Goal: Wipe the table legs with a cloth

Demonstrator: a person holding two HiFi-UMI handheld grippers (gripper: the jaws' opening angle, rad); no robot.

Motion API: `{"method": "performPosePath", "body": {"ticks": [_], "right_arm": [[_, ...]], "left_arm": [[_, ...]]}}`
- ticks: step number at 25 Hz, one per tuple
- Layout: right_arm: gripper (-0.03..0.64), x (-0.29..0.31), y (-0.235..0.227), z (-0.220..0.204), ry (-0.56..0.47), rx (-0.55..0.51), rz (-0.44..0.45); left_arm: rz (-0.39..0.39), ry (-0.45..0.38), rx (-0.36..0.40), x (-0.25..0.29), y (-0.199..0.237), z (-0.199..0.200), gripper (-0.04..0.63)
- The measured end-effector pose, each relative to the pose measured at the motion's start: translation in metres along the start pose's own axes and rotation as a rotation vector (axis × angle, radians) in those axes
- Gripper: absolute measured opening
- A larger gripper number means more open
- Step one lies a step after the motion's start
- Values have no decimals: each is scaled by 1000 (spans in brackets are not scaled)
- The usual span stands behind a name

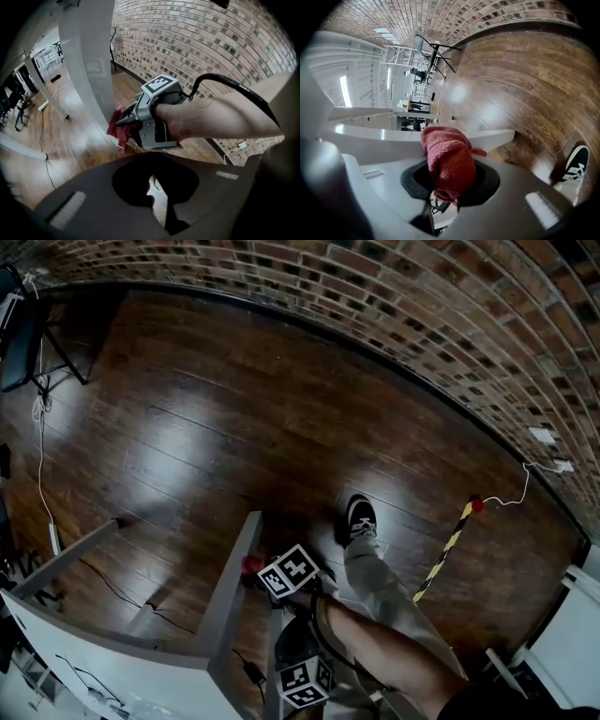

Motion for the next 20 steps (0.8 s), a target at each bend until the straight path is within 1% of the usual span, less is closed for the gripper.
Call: {"method": "performPosePath", "body": {"ticks": [2, 5, 7, 11, 13, 15, 16, 18, 20], "right_arm": [[81, 13, -20, 3, 12, 12, 0], [81, 33, -44, 14, 12, 24, 14], [81, 44, -59, 18, 10, 34, 27], [81, 63, -92, 14, 17, 58, 54], [81, 73, -108, 14, 14, 59, 69], [81, 85, -125, 16, 10, 54, 79], [81, 91, -133, 17, 11, 49, 86], [81, 103, -151, 19, 18, 30, 95], [83, 113, -172, 24, 21, 15, 96]], "left_arm": [[-2, 5, 9, 8, 1, 1, -3], [14, 23, 67, 29, 3, -1, -3], [5, 51, 92, 46, -2, -2, -3], [-28, 108, 42, 76, -15, -7, -3], [-24, 124, 54, 88, -16, -5, -2], [-3, 143, 72, 98, -11, -1, -2], [10, 148, 66, 103, -8, 3, -2], [32, 159, 27, 115, -1, 7, -2], [30, 173, -30, 132, 7, 7, -2]]}}
Point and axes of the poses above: the fingertips, and each gripper's own axes: x forward along the fingers, y to its left, z out of its top, the point moved 2 cm from there along -x, backward along the fingers, and after that the axes turned 15 degrees about y, right-handed, at the moved point
